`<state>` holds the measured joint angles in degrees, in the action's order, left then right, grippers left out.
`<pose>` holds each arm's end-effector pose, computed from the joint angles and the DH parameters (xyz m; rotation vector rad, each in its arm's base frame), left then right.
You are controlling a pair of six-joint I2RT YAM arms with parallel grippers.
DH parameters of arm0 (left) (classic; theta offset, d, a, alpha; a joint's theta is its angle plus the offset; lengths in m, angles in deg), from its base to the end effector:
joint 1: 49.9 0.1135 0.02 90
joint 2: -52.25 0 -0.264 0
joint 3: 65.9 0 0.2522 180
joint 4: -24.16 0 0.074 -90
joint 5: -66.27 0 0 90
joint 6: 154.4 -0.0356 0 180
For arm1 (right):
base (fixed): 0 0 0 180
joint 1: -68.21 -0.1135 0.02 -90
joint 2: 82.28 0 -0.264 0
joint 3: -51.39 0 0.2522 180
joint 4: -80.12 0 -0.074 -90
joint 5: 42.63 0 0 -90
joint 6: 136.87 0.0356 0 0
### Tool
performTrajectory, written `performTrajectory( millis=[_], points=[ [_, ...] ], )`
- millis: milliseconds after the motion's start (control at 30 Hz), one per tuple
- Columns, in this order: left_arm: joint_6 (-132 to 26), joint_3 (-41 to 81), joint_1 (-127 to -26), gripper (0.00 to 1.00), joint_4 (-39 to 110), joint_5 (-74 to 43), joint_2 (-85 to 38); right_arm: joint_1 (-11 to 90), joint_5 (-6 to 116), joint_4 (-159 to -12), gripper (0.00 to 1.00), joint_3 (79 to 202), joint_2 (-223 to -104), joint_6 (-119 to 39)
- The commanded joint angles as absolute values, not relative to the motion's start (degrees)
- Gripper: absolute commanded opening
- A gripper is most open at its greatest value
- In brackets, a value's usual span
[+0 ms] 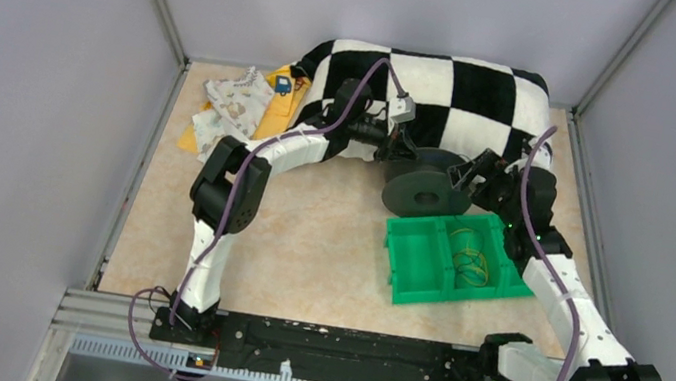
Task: Wrap the cables
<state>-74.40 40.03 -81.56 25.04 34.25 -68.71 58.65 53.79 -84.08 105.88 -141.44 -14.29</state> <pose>0.4001 -0.2822 0.2490 1.2916 1.3598 -1.1870 0.2345 0.0435 0.2814 0.3181 1.9466 0.5950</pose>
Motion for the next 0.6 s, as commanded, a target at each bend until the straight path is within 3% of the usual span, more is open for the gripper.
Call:
performTrajectory(
  millis=[0, 267, 567],
  points=[
    [-76.10, 40.00, -81.57, 0.00, 22.00, 28.19, -62.81, 59.15, 47.91, -77.82, 0.97, 113.47, -137.35, -19.48],
    [-74.10, 37.68, -81.19, 0.00, 19.35, 21.36, -54.66, 59.43, 43.46, -71.10, 0.99, 119.69, -134.19, -25.86],
    [-74.56, 34.18, -81.14, 0.00, 23.22, 13.27, -41.28, 59.51, 47.00, -69.25, 0.99, 118.83, -131.93, -29.97]
  ],
)
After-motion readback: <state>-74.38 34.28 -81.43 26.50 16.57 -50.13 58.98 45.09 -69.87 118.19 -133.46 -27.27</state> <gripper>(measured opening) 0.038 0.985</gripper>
